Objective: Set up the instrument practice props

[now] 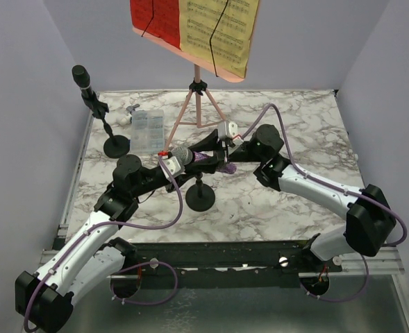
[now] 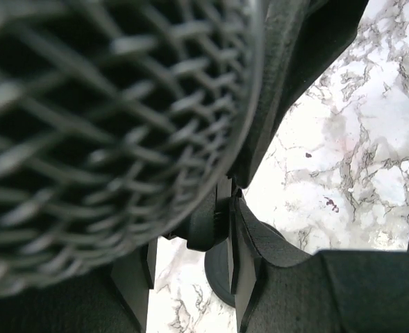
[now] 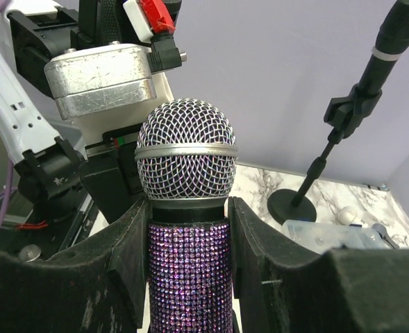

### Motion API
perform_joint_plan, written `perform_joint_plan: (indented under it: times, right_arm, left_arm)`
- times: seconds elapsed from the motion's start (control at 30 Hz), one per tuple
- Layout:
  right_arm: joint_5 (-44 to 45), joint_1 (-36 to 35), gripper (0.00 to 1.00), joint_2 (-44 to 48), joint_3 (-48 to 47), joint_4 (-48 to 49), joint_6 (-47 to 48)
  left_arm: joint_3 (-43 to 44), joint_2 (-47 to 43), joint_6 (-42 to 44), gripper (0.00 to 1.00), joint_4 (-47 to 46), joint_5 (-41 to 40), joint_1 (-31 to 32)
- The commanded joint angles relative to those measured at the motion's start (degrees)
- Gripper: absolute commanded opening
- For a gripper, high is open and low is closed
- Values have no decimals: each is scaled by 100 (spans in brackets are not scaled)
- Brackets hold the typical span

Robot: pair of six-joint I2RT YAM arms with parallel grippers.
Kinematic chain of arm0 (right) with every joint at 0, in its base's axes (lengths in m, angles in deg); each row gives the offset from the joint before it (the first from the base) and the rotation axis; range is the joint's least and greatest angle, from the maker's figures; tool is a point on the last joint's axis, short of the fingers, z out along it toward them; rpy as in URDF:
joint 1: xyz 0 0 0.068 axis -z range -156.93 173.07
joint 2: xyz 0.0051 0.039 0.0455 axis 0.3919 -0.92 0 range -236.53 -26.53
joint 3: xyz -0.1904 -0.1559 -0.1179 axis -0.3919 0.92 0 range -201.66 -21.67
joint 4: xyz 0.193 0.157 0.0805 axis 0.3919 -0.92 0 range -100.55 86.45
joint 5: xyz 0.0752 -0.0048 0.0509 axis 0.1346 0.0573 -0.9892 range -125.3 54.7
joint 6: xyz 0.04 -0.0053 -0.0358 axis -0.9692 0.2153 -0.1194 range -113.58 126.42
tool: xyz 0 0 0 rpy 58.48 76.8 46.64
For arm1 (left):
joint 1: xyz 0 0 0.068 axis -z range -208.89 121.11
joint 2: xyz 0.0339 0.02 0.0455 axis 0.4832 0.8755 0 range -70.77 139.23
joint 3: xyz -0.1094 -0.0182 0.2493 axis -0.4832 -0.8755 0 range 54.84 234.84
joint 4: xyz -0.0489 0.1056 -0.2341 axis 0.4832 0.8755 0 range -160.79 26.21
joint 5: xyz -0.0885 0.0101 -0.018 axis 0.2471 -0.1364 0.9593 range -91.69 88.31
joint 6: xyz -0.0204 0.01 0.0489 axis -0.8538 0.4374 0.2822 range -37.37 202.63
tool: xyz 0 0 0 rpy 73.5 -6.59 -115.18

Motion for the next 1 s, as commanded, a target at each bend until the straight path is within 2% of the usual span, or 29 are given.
perform_joint_plan:
  times: [0.0,0.1,0.23,0.43,0.63,0.87,0.97]
  right_arm:
    - [62,-197,1,-111,441,1445,-438]
    - [252,-198,1,-78,720,2090,-719]
    - [873,-198,1,-114,1554,4065,-1208]
    - [1395,-198,1,-884,1857,6149,-1893]
    - [1494,-215,1,-1429,1753,6651,-2367]
    - [1697,-287,1,-1374,1855,6656,-2259]
    - [1840,-286,5,-1314,1981,6656,-2244]
  left_arm:
    - [100,-39,-11,0,0,334,43]
    - [100,-48,-29,0,-17,355,29]
    - [101,-71,-85,0,-67,402,8]
    - [79,-66,-126,0,-105,423,-14]
    - [67,-118,-143,0,-105,417,-25]
    - [61,-61,-152,0,-122,423,-55]
    - [58,-82,-159,0,-119,418,-63]
